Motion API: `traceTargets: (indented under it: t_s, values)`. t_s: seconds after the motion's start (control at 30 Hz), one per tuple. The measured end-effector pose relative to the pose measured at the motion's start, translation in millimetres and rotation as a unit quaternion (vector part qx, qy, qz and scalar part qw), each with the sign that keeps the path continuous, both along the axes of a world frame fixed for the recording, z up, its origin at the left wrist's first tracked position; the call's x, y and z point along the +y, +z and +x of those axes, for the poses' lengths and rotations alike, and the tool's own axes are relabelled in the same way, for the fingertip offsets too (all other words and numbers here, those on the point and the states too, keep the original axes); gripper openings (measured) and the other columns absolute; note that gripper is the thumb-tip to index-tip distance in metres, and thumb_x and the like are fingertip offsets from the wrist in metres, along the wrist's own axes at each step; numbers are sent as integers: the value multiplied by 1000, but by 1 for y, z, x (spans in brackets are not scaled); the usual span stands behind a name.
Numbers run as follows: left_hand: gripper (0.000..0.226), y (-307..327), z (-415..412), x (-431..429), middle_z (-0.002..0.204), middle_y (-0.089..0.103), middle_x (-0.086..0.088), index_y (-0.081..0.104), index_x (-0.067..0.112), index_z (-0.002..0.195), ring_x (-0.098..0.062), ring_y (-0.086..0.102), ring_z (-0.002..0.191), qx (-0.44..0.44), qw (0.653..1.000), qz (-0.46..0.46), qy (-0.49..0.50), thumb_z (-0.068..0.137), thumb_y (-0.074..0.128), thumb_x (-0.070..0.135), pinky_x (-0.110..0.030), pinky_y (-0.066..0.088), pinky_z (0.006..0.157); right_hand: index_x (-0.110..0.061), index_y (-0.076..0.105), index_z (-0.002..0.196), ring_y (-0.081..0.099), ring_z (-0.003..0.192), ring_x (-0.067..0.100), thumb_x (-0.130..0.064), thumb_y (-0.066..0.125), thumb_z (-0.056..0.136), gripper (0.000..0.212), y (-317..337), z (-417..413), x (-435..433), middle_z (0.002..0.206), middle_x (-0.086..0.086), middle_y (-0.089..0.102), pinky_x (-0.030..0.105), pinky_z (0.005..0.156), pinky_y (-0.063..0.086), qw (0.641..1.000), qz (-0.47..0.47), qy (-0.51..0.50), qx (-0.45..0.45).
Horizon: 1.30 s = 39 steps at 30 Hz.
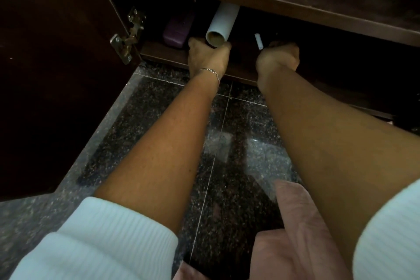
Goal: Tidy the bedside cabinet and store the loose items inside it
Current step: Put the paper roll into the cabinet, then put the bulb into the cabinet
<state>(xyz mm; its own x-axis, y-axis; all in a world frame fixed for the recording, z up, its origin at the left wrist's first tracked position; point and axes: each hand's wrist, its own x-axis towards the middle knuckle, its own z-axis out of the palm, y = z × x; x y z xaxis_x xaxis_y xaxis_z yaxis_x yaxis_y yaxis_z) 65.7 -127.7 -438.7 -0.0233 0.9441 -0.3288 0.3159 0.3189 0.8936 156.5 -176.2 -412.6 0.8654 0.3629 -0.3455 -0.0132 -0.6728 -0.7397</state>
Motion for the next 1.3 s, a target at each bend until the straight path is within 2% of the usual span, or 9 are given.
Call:
traceTargets:
  t_s: [0.17,0.3,0.37,0.53,0.67,0.77,0.9,1.07,1.3]
  values:
    - [54,1,-2,3,98,58,-7,47,5,116,-25,61,82,-38,998,-37,17,72,72,23,-26,45,59,-13,58,119,59,109,21,-17,53,95,25,-2,-2,-1,122,5,61,22,72,40,1000,11,9,-3]
    - [52,-5,-2,10,104,65,-18,41,14,99,-39,67,93,-53,996,-72,8,57,70,25,-45,56,74,-14,59,117,60,109,20,-19,54,94,24,-6,0,-3,123,5,60,21,71,39,1000,19,-3,-16]
    - [53,-3,-5,11,103,66,-14,43,13,102,-33,68,91,-42,996,-80,-4,58,70,27,-41,59,73,-13,59,117,61,106,20,-21,55,93,25,-8,2,-2,120,6,62,22,70,42,999,25,-18,-8]
    - [41,16,-14,8,91,64,-3,53,6,119,-10,61,66,-51,990,-120,-51,83,65,22,-17,45,41,-8,56,120,63,107,23,-33,54,95,36,5,-9,0,119,8,64,28,79,51,999,21,0,33]
    - [36,29,-28,-2,107,65,-5,55,10,110,-19,64,90,-18,989,-118,-90,80,67,26,-20,45,47,-7,56,122,66,93,26,-31,63,86,44,12,-28,-7,111,12,67,30,62,49,993,8,75,93]
    - [26,43,-43,-15,107,61,-7,48,17,106,-19,60,89,-32,986,-117,-110,85,63,20,-24,48,57,-10,61,102,59,68,14,-23,59,91,17,36,-41,-20,87,4,66,23,49,40,974,-8,169,148]
    - [24,72,-71,-37,97,59,-5,50,15,113,-9,55,71,-82,985,-120,-96,91,56,14,-23,48,61,-16,61,112,60,76,7,-24,51,97,19,77,-57,-50,94,-2,66,21,64,44,939,-13,255,230]
    - [21,132,-97,-61,104,61,-5,52,15,111,-10,59,81,-120,982,-108,-96,91,57,12,-23,51,69,-18,60,120,64,100,13,-26,49,98,25,130,-69,-78,112,0,68,29,90,49,922,18,286,262]
    - [14,226,-113,-74,91,65,3,59,14,106,-5,60,82,-139,975,-17,-175,93,56,14,-24,49,77,-23,66,113,66,102,11,-29,52,97,22,216,-65,-85,107,-4,73,30,92,48,888,108,368,255]
